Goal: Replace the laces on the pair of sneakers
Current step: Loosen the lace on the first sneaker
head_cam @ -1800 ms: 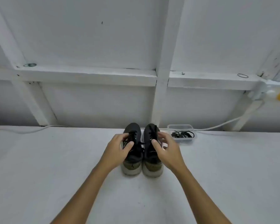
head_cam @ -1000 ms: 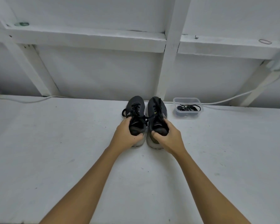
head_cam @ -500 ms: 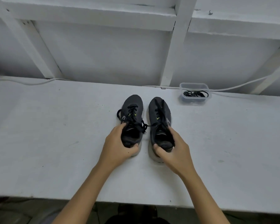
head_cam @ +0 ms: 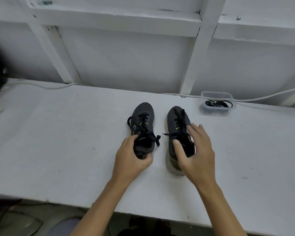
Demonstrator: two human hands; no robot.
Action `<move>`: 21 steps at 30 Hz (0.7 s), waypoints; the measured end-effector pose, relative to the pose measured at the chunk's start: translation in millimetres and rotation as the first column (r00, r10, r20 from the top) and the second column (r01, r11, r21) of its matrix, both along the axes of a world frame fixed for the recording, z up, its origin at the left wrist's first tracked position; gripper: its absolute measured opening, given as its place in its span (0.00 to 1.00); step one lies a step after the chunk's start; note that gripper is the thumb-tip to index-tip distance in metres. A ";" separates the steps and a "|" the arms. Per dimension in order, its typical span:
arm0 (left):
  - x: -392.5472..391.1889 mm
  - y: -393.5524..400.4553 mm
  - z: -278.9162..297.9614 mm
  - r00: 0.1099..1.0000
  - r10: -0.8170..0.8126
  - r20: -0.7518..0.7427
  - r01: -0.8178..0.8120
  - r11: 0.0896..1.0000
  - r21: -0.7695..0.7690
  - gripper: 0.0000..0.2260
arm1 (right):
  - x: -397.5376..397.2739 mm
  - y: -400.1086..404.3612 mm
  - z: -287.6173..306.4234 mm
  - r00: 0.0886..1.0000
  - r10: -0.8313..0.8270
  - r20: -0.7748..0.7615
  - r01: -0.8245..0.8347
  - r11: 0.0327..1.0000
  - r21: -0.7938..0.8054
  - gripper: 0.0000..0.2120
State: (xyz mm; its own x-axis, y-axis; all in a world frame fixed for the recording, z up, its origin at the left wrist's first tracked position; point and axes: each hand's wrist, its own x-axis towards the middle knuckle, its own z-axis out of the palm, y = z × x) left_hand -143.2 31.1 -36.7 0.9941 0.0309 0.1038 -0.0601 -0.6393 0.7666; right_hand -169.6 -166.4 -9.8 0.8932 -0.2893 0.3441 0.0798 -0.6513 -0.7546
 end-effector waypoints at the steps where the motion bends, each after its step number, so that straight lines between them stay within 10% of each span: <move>1: 1.1 -0.5 0.0 1.000 0.017 0.007 -0.017 1.000 0.002 0.30 | 4.7 5.7 4.7 0.998 -0.012 0.068 0.013 1.000 -0.008 0.21; 5: 7.7 2.4 0.6 1.000 0.013 -0.010 -0.013 1.000 0.006 0.32 | 30.9 25.1 19.8 0.996 0.072 -0.043 -0.065 0.988 0.140 0.11; 13: 26.7 46.3 15.0 0.970 -0.119 -0.211 0.058 0.961 -0.271 0.23 | 78.9 57.9 12.8 0.848 0.256 -0.463 -0.211 0.966 0.148 0.24; 16: 48.1 52.8 13.5 0.981 -0.022 -0.195 -0.010 0.987 -0.161 0.08 | 86.3 65.8 7.5 0.812 0.298 -0.502 -0.244 0.955 0.171 0.23; 21: 78.4 50.5 3.8 0.955 -0.012 -0.296 0.006 1.000 -0.022 0.11 | 84.7 72.7 -1.4 0.825 0.287 -0.487 -0.217 0.956 0.195 0.17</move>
State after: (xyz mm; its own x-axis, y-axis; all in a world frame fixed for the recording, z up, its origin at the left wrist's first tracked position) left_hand -64.8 81.6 -32.9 0.9805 0.0208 -0.1956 0.1657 -0.6233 0.7643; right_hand -84.9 -93.7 -11.2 0.9793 -0.0394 -0.1985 -0.1863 -0.5588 -0.8081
